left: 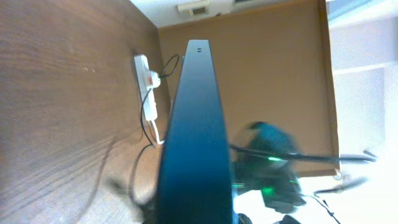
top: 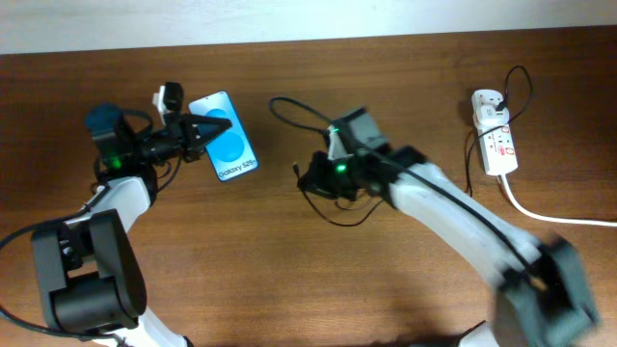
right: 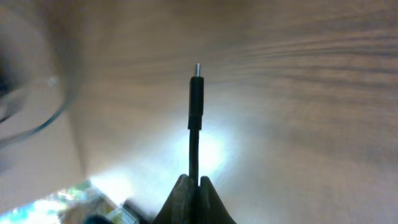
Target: Plug charger to phone and switch on socket
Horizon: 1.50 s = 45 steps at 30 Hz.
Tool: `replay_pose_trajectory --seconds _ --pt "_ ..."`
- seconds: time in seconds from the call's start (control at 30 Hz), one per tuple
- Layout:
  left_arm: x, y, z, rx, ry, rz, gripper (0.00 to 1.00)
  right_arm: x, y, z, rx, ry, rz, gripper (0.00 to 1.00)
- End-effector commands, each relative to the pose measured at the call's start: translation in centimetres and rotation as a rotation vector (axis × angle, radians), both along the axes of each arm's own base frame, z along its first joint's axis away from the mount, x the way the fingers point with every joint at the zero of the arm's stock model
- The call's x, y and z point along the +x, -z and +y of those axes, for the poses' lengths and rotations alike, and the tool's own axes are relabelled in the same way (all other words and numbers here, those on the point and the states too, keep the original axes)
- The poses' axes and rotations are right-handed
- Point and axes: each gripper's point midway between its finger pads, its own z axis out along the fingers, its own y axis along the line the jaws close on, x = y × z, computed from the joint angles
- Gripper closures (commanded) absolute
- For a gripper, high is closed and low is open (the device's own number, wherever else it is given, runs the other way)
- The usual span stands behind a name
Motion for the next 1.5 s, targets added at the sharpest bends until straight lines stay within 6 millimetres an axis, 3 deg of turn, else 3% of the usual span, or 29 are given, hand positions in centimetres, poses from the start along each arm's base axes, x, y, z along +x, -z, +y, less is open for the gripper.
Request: replay_pose_trajectory --seconds 0.0,0.13,0.2,0.27,0.33,0.43,0.67,0.77,0.9,1.47 --pt "-0.2 -0.4 -2.1 -0.015 0.031 0.061 1.00 -3.6 -7.4 -1.1 0.063 -0.112 -0.154 0.96" --pt "-0.8 -2.3 -5.8 -0.026 0.092 0.019 1.00 -8.2 -12.2 -4.3 0.035 -0.152 -0.287 0.96" --pt "-1.2 -3.6 -7.6 -0.039 0.112 -0.025 1.00 -9.2 -13.0 -6.4 -0.010 -0.098 -0.360 0.96" --pt "-1.3 -5.1 -8.6 -0.062 0.103 -0.074 1.00 -9.3 -12.6 -6.4 0.035 -0.054 -0.375 0.96" --pt "-1.3 -6.4 -8.6 -0.088 0.085 -0.102 1.00 -8.6 -11.5 -5.2 0.136 -0.023 -0.373 0.96" --pt "-1.0 -6.7 -8.5 -0.106 0.065 -0.077 1.00 -7.9 -10.6 -2.9 0.306 -0.046 -0.385 0.96" --pt "-0.8 -6.8 -8.3 -0.115 0.058 -0.049 1.00 -7.0 -9.4 -0.2 0.439 -0.137 -0.361 0.96" --pt "-0.8 -6.8 -8.3 -0.116 0.055 -0.049 1.00 -6.8 -8.6 0.0 0.430 -0.137 -0.341 0.96" --pt "-0.3 -6.8 -7.3 -0.118 0.025 -0.052 1.00 -7.3 -9.1 0.6 0.445 -0.161 -0.356 0.96" --pt "-0.5 -6.7 -7.4 -0.119 0.043 -0.021 1.00 -6.4 -9.8 0.6 0.466 -0.103 -0.357 0.96"
